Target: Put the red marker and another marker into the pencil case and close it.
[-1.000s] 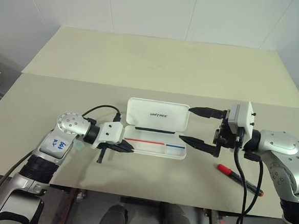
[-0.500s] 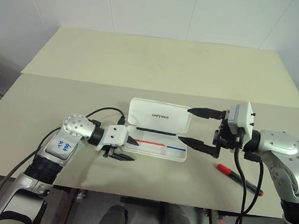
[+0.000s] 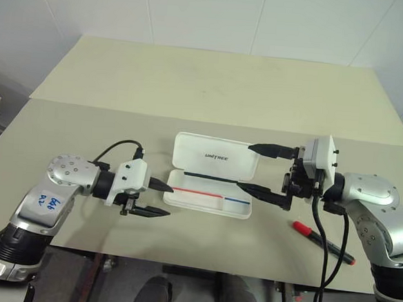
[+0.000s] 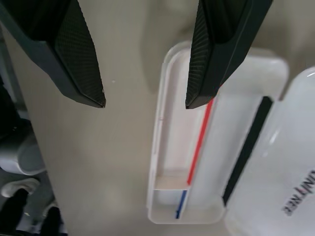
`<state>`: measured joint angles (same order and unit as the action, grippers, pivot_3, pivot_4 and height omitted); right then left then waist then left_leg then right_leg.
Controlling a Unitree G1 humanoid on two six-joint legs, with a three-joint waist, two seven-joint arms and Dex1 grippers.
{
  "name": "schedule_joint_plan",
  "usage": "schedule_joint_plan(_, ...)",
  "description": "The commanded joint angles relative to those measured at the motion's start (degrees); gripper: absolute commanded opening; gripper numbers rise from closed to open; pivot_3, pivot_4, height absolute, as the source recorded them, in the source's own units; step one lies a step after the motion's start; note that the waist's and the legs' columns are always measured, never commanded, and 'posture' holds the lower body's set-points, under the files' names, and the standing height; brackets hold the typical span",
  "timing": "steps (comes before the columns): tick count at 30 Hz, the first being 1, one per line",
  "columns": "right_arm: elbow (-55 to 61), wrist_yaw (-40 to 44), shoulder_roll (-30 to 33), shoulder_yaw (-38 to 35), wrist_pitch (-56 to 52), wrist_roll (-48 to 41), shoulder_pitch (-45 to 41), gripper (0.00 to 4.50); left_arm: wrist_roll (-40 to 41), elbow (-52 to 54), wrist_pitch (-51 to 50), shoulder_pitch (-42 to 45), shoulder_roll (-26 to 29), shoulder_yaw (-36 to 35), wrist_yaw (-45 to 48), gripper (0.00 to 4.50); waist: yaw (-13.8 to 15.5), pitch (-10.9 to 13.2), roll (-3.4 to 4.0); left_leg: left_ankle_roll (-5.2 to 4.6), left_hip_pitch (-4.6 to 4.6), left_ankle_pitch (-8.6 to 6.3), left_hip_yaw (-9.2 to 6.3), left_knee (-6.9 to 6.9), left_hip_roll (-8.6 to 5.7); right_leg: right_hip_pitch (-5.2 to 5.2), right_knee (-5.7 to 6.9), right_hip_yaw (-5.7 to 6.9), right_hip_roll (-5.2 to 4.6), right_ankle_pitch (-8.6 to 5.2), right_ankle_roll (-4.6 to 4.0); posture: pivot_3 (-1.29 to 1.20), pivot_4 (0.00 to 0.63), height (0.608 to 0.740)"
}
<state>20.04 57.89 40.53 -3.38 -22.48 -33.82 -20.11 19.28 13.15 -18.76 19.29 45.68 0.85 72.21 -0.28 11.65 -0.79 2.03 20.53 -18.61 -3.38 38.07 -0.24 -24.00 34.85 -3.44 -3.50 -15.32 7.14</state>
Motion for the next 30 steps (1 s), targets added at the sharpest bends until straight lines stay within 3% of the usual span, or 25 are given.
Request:
schedule_joint_plan(1, -0.9, 1.1, 2.5, -3.9, 0.2, -0.5, 1.9, 4.5, 9.9, 4.0, -5.7, -1.9, 0.9, -6.9, 0.0, 2.87, 0.0, 0.0, 0.0, 0.0, 0.02, 0.0, -0.01, 0.0, 0.01, 0.0, -0.02, 0.01, 0.0, 0.0, 0.0, 0.0, 0.15, 0.74)
schedule_joint_plan(7, -2.8, 2.4, 7.1, -9.4, -0.3, -0.5, 7.7, 4.5, 12.5, 1.6, -4.6, -1.7, 3.1, -10.8, 1.2, 4.44, 0.1, 0.0, 0.0, 0.0, 0.02, -0.01, -0.01, -0.04, -0.01, 0.01, -0.09, 0.02, -0.01, 0.0, -0.01, 0.0, 0.15, 0.74)
schedule_joint_plan(19, -9.3, 9.1, 13.5, -20.3, 8.7, 6.5, 29.1, 4.5, 15.2, -3.0, -4.0, 3.7, 2.5, -11.2, 3.7, 4.44, 0.1, 0.0, -0.01, -0.01, -0.01, 0.0, 0.07, -0.02, -0.04, 0.03, -0.04, -0.01, 0.03, -0.02, -0.01, 0.0, 0.15, 0.74)
schedule_joint_plan(30, -13.7, 14.2, 16.1, -22.7, 9.2, 7.6, 33.4, 4.5, 15.8, -2.8, -3.9, 4.3, 2.2, -9.6, 4.9, 4.44, -1.4, 0.0, -0.04, -0.02, -0.4, 0.01, 0.15, 0.04, -0.02, 0.42, 0.0, -0.14, 0.08, 0.0, 0.02, 0.0, 0.15, 0.74)
